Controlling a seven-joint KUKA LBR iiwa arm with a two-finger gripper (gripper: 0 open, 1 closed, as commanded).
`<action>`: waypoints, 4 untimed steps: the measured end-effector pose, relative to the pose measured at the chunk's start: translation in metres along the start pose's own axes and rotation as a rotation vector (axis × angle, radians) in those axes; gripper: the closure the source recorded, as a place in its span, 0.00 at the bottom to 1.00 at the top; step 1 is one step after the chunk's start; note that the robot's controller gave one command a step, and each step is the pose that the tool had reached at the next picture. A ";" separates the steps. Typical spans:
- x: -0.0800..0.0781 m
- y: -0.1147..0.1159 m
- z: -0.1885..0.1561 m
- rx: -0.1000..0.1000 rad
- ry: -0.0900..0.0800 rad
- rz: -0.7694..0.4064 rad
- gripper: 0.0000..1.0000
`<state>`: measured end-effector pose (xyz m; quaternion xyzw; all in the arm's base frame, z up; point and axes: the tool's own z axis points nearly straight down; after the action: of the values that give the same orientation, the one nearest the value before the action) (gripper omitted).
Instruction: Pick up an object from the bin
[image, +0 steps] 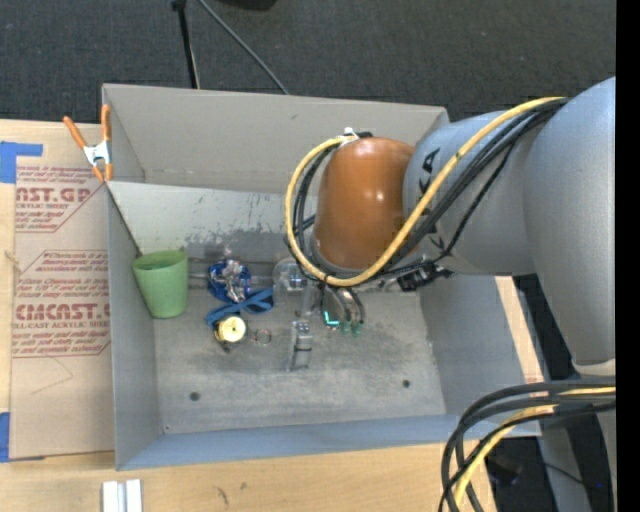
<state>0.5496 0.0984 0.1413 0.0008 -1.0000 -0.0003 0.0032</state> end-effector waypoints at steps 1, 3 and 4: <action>-0.043 0.047 0.076 -0.002 -0.005 0.063 0.00; -0.043 -0.042 0.070 0.000 -0.010 0.161 1.00; -0.030 -0.030 -0.055 -0.003 -0.015 0.162 1.00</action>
Offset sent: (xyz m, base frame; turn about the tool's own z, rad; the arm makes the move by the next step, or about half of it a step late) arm 0.0431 0.0437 -0.0713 0.0670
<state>0.5803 0.0684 0.1957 -0.0801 -0.9968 -0.0014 -0.0043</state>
